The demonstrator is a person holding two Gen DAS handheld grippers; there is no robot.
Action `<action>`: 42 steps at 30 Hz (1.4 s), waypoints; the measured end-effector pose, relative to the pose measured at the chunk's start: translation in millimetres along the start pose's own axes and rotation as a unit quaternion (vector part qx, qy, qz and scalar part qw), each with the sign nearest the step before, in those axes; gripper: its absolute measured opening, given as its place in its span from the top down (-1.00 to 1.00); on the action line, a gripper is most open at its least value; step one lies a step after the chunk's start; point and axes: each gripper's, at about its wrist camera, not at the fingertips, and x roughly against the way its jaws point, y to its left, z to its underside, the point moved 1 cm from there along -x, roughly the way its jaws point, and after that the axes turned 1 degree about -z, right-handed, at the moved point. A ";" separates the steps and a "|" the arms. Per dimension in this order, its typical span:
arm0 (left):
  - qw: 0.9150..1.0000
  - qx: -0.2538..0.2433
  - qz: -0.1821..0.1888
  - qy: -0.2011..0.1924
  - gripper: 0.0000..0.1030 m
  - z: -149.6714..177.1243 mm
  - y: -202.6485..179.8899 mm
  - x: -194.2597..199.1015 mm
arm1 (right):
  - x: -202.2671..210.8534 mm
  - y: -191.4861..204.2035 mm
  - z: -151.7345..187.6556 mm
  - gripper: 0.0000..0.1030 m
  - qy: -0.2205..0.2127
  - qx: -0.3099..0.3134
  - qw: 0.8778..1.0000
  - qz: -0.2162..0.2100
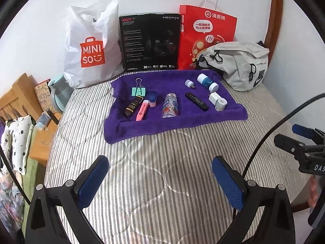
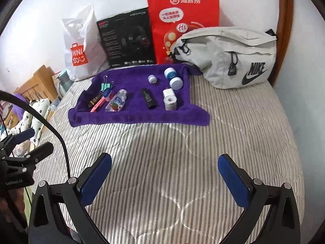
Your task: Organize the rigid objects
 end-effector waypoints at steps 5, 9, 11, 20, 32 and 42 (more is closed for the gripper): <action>1.000 -0.003 -0.015 -0.004 -0.99 -4.8 0.8 3.9 | 7.0 -4.3 -2.9 -1.00 -0.007 -0.007 1.000 0.001; 1.000 -0.002 -0.017 -0.003 -0.99 -5.4 -0.1 4.2 | 10.4 -7.2 -6.0 -1.00 -0.010 -0.013 1.000 -0.001; 1.000 -0.004 -0.017 -0.005 -0.99 -5.4 0.0 5.3 | 12.8 -6.6 -7.1 -1.00 -0.015 -0.012 1.000 0.001; 1.000 -0.006 -0.016 -0.009 -0.99 -8.8 -1.2 9.2 | 11.6 -4.8 -5.6 -1.00 -0.013 -0.005 1.000 0.005; 1.000 0.007 -0.009 -0.004 -0.99 -7.2 -0.4 7.6 | 7.3 -1.2 -2.8 -1.00 -0.005 0.004 1.000 0.007; 1.000 0.018 -0.006 -0.003 -0.99 -7.6 3.4 6.4 | 6.1 -1.6 -1.7 -1.00 0.002 -0.010 1.000 -0.025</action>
